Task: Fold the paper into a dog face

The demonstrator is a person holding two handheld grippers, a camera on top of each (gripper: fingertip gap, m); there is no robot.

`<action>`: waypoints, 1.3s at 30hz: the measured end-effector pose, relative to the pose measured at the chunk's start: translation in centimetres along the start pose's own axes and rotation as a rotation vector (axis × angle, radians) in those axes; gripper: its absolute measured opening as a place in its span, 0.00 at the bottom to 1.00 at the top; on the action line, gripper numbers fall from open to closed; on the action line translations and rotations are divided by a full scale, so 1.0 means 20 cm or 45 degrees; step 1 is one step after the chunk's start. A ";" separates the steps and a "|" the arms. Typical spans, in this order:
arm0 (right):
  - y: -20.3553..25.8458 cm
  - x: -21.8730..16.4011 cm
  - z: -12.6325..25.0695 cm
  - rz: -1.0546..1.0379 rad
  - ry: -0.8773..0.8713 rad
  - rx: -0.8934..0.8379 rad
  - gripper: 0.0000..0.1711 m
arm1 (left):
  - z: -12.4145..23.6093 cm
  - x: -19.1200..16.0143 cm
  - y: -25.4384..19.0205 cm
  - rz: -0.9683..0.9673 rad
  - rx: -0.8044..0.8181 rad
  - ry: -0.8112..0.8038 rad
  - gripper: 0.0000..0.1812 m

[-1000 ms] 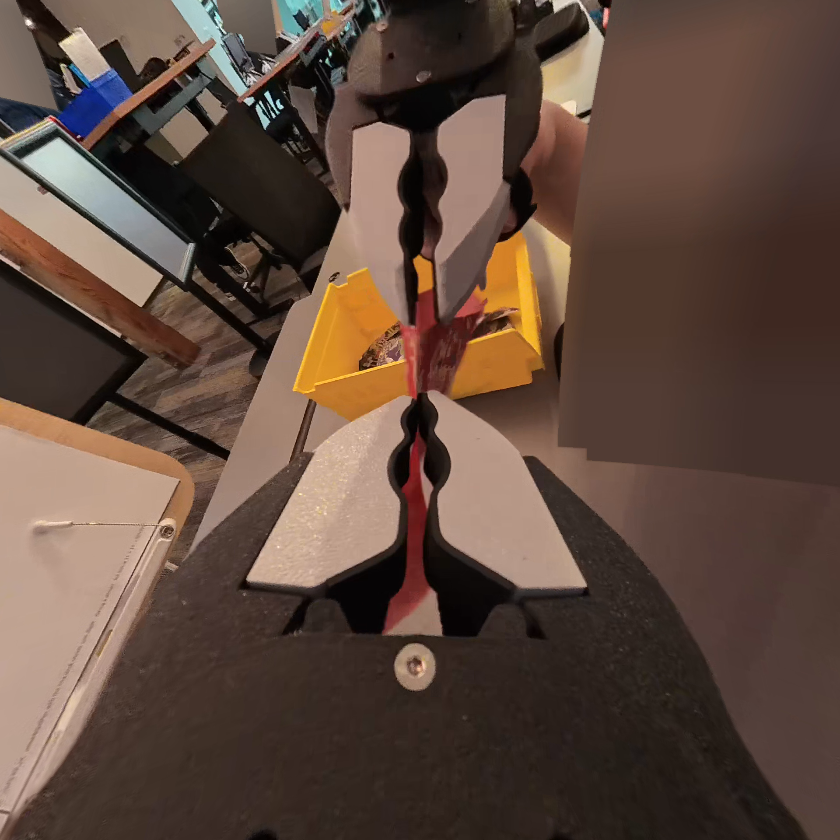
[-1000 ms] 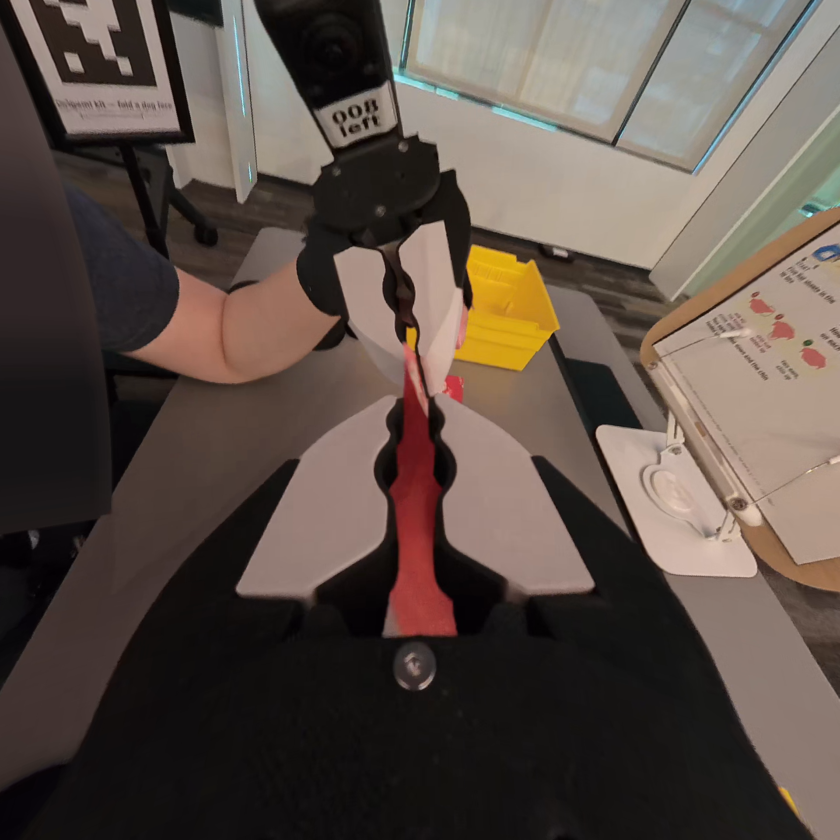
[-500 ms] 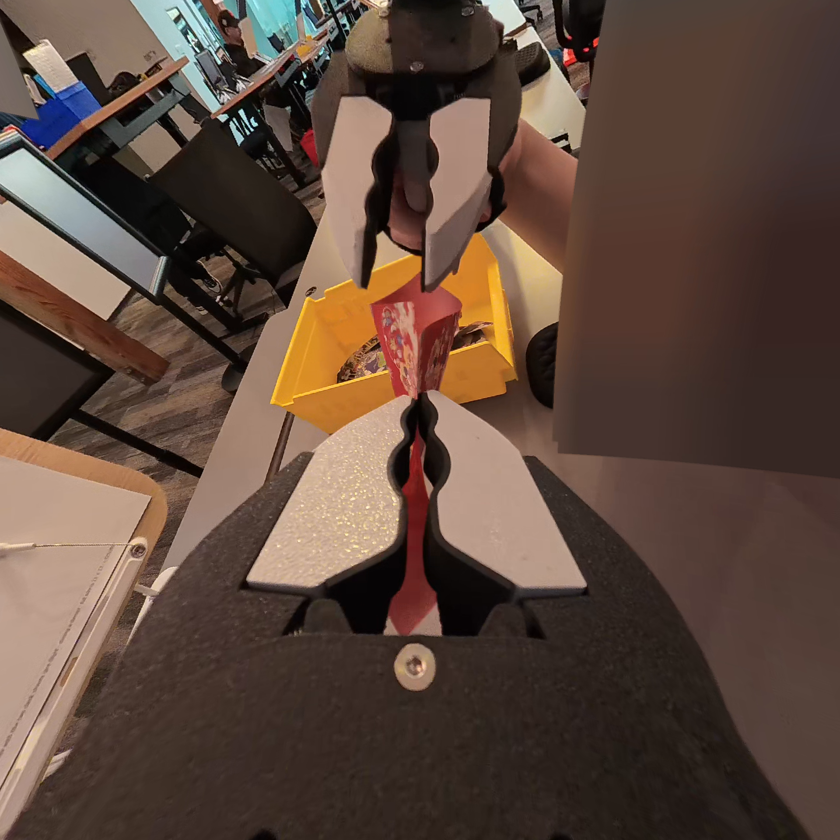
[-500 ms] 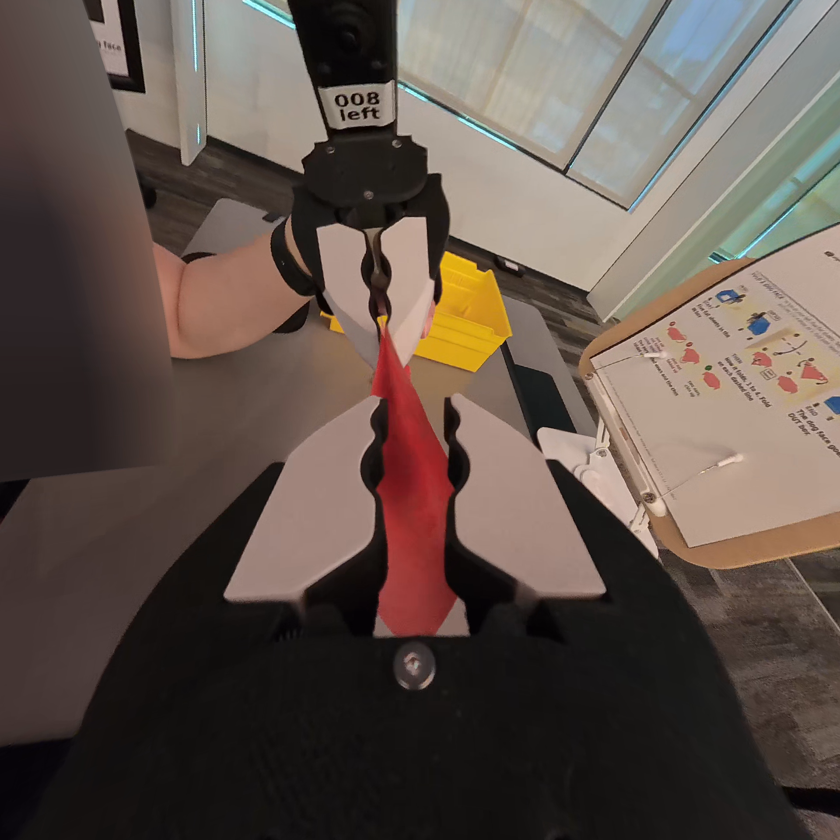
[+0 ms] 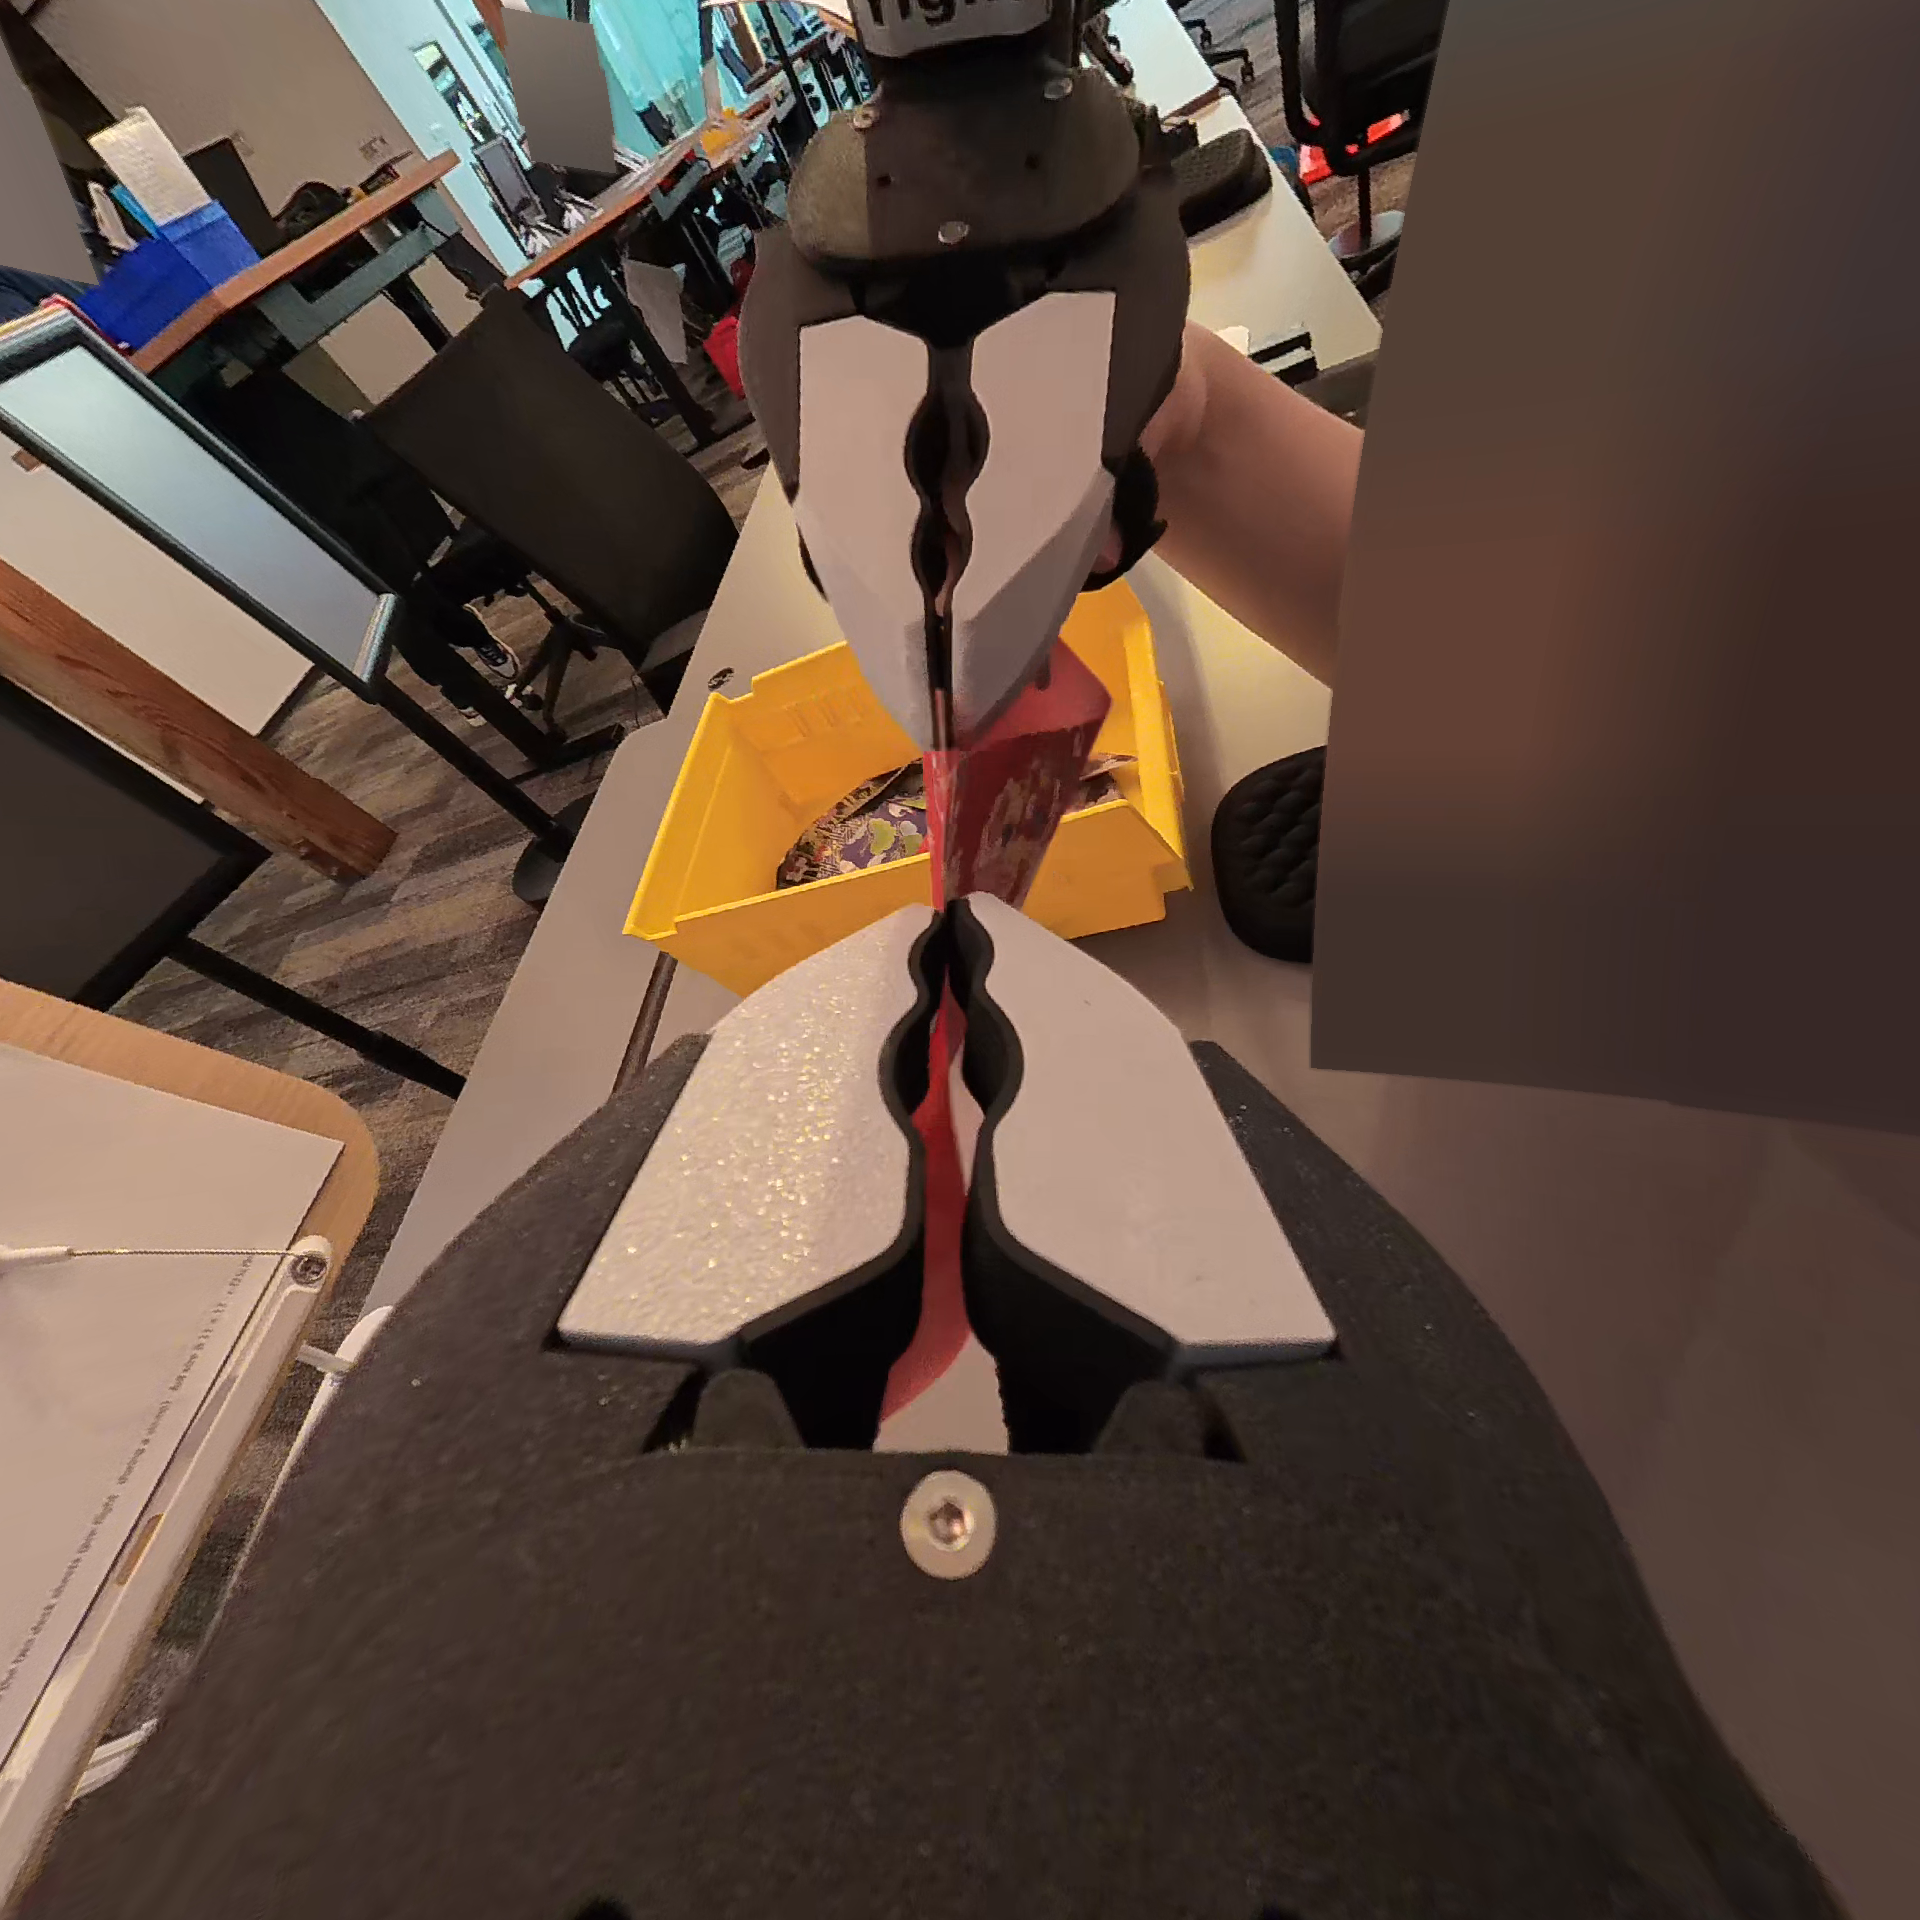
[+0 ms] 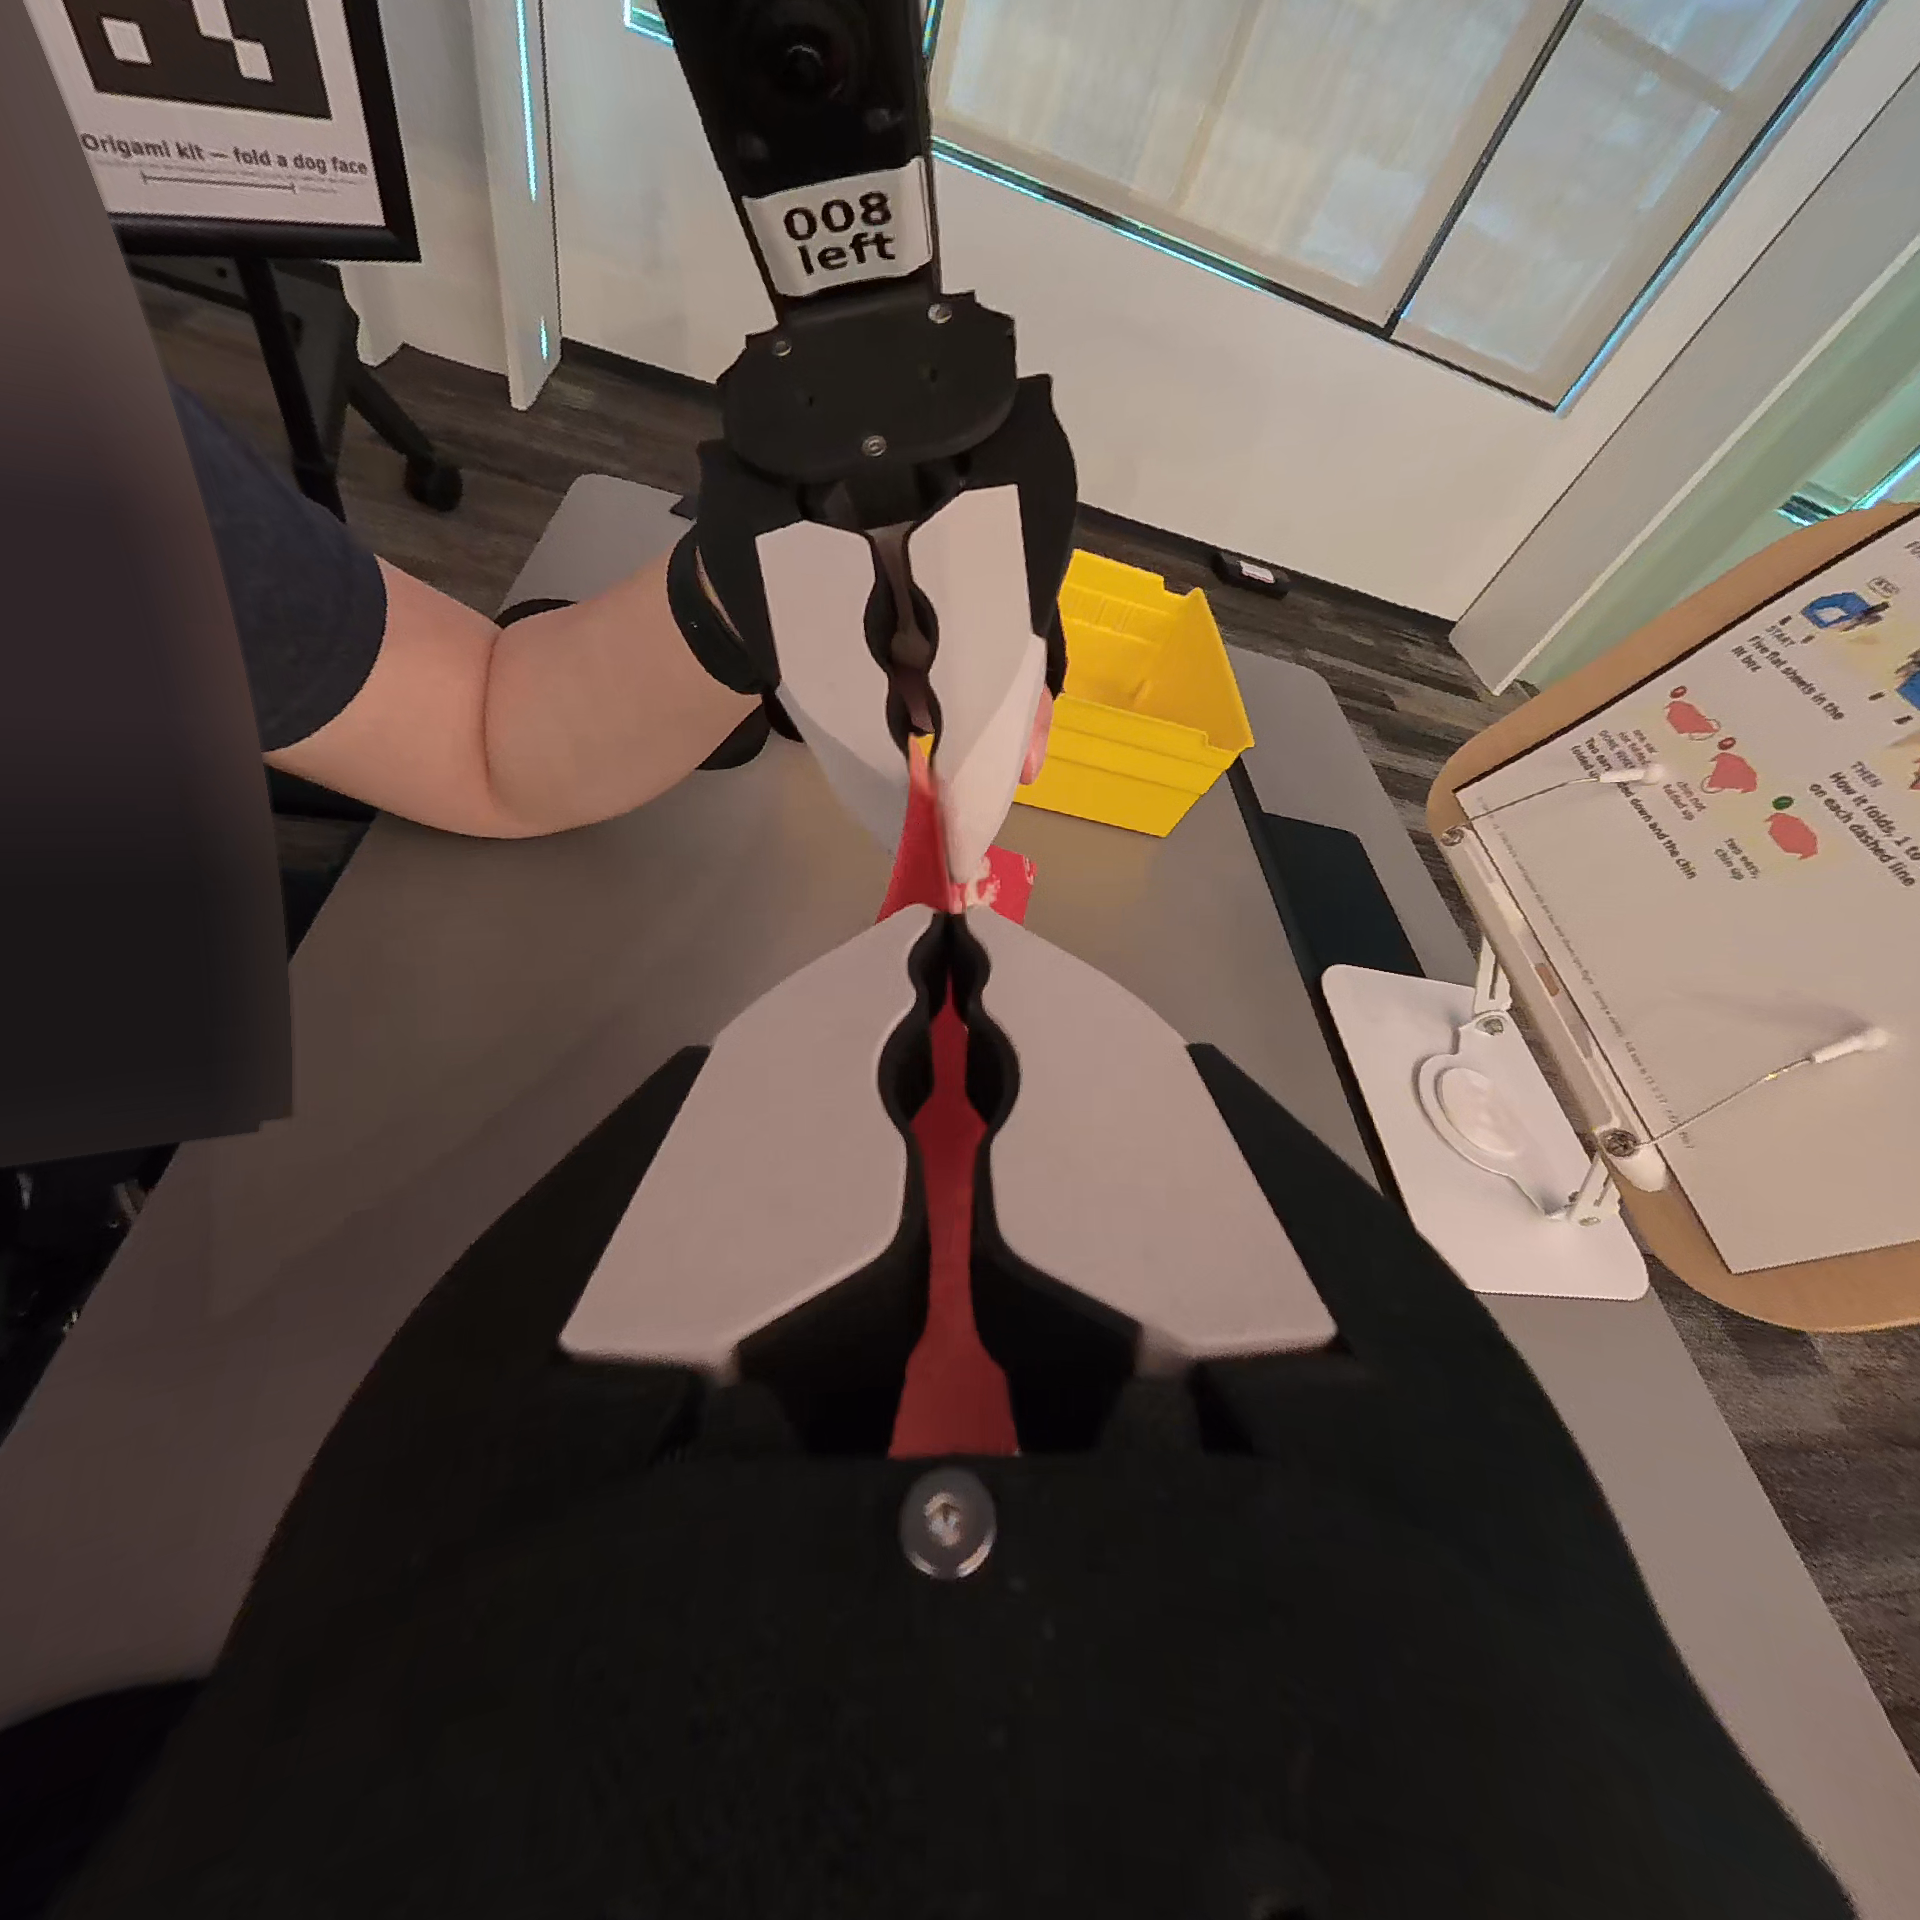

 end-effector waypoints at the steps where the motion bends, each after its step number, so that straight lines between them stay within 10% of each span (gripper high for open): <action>1: 0.00 0.00 0.00 -0.006 0.003 -0.011 0.00 | 0.00 0.00 0.00 -0.003 0.008 -0.003 0.00; 39: -0.05 0.02 -0.04 -0.256 -0.038 -0.104 0.00 | 0.02 0.03 0.02 -0.124 0.273 -0.012 0.01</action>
Point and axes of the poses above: each gripper's, where its closed fingertips meet, z back along the fingers, x out of its top, y = z × x across the jaws, the point moved 9 cm from there along z, back along the fingers, and after that the axes turned 2 degrees about -x, right-handed, at the moved point
